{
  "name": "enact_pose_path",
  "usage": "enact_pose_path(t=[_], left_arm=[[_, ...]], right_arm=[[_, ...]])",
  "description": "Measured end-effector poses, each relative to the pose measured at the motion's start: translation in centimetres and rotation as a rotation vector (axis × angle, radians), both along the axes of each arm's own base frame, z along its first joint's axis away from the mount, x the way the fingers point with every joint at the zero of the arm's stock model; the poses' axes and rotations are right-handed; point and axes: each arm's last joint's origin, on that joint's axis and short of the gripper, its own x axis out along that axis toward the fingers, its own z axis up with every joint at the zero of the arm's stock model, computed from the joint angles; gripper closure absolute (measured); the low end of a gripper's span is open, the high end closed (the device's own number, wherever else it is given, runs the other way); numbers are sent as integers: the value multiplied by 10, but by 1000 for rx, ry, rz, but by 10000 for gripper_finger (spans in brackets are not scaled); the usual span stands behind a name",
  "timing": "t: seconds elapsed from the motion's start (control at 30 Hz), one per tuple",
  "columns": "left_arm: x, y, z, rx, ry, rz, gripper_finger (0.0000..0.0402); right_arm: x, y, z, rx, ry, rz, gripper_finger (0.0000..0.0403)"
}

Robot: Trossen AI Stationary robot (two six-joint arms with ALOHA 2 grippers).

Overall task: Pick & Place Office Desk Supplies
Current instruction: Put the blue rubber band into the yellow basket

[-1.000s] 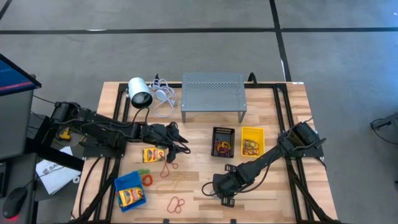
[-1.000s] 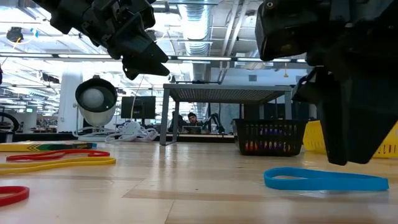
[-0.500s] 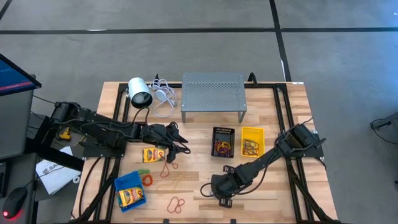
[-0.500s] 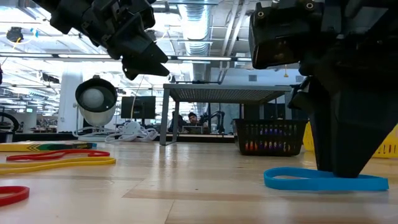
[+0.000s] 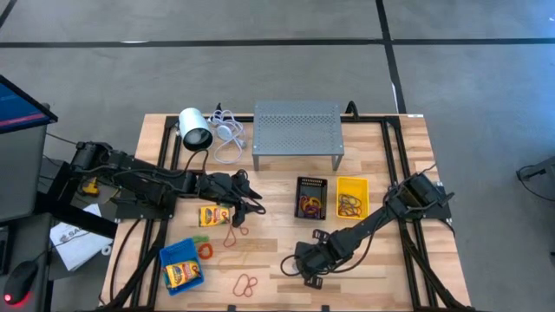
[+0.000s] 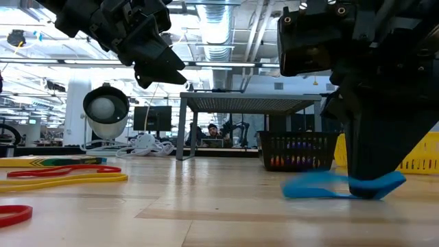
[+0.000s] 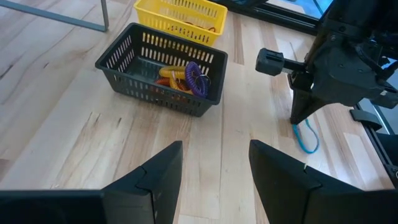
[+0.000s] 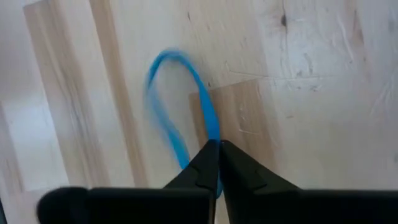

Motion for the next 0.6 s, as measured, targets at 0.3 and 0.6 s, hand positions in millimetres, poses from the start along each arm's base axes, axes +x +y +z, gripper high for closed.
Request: enact_pose_path(t=[0.3,0.6], left_arm=[[0,0,0,0,2,0,220],[-1,0,-1,-21,18,13,220]], right_arm=[[-1,2,0,-8,-7,-19,402],[3,4,23,-94,57,-7,403]])
